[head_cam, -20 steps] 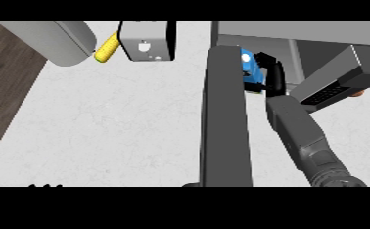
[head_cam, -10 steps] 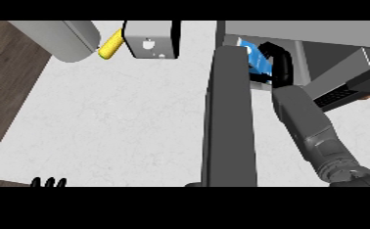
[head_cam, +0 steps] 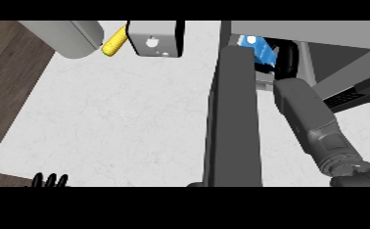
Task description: Pick up the milk, place it into the microwave and close the microwave
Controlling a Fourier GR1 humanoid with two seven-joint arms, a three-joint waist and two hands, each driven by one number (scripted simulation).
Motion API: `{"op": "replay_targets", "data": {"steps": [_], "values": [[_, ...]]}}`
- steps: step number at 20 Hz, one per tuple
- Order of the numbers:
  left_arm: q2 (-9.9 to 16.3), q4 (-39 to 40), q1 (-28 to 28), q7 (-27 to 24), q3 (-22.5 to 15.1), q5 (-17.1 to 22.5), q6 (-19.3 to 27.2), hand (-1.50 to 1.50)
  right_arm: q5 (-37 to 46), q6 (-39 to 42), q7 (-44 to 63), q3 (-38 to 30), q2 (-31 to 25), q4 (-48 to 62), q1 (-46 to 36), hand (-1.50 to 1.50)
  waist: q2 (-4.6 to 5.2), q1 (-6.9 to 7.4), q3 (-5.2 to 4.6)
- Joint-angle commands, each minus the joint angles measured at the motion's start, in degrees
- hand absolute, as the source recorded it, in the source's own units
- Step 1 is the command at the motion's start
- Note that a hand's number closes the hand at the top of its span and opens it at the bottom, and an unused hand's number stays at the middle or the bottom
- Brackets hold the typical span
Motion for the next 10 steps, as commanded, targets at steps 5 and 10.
{"op": "replay_targets", "data": {"steps": [5,10], "values": [[-0.09,2.72,-1.06,-0.44,0.03,-0.30,-0.62,-1.50,0.89,-10.24,-1.36,-1.18,-1.47,1.00,-0.85,1.50,0.42,0.81,-0.04],[0.84,2.34,-2.27,1.27,0.61,0.39,-0.98,-1.50,1.22,-12.15,-1.97,-1.61,-0.62,0.77,-1.24,1.50,0.72,0.93,0.07]]}}
